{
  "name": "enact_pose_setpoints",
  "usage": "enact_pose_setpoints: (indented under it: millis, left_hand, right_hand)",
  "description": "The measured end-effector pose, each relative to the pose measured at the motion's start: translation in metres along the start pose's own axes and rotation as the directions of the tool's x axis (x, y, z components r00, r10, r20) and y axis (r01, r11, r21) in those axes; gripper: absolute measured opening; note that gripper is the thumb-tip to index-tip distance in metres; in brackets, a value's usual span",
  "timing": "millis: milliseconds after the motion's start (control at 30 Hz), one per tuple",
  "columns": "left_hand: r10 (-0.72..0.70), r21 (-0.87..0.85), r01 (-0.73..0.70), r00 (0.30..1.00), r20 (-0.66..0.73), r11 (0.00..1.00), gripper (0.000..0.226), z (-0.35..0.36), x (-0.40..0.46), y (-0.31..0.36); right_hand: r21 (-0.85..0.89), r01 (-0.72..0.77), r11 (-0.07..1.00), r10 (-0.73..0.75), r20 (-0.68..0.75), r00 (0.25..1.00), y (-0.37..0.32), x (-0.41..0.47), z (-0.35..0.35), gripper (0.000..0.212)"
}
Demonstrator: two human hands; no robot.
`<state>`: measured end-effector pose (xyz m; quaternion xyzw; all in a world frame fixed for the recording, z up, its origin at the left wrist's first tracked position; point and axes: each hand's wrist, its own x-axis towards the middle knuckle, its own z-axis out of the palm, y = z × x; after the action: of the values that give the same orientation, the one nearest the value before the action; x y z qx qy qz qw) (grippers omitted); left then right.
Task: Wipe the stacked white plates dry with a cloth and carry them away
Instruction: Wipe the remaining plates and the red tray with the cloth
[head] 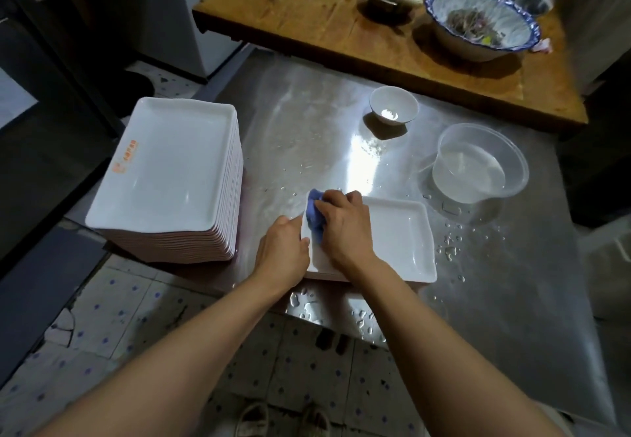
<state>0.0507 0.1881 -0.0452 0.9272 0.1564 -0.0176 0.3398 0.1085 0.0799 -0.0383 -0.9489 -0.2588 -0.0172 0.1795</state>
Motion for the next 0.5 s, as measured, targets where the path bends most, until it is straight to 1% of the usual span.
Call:
enact_pose_setpoints:
  millis: [67,100,167,233,300,333,400,500]
  left_hand:
    - [-0.017,-0.043,0.018,1.000,0.020,0.999,0.019,0.001,-0.001,-0.003]
    - [-0.027,-0.092,0.031,0.999,0.040,0.995,0.023,0.001,-0.002,-0.005]
    - [-0.044,-0.209,0.059,0.996,0.076,0.976,0.033,0.001,-0.005,-0.007]
    - [-0.055,-0.306,0.080,0.994,0.089,0.949,0.038,0.001,-0.009,-0.007]
    - [-0.083,-0.346,0.107,0.993,0.084,0.932,0.042,0.000,-0.011,-0.004]
    - [-0.091,-0.334,0.111,0.993,0.076,0.936,0.042,0.000,-0.011,-0.002]
    - [-0.089,-0.247,0.102,0.994,0.062,0.964,0.039,0.000,-0.009,0.002]
    - [-0.061,-0.106,0.069,0.995,0.079,0.992,0.043,0.003,-0.007,0.007]
  right_hand:
    - [0.049,0.022,0.999,-0.028,0.130,0.991,0.004,-0.003,-0.003,0.025]
    - [0.064,0.028,0.998,-0.038,0.168,0.985,0.005,-0.008,-0.006,0.027]
    - [0.084,0.031,0.996,-0.046,0.194,0.980,0.005,-0.022,-0.012,0.028]
    - [0.107,0.013,0.994,-0.037,0.227,0.973,0.002,-0.037,-0.015,0.028]
    - [0.129,0.002,0.992,-0.037,0.270,0.962,0.003,-0.049,-0.017,0.029]
    - [0.118,0.012,0.993,-0.044,0.274,0.961,0.003,-0.054,-0.018,0.030]
    - [0.059,0.035,0.998,-0.049,0.251,0.967,0.005,-0.063,-0.020,0.031]
    - [-0.051,0.002,0.999,0.008,0.194,0.981,0.017,-0.078,-0.028,0.029]
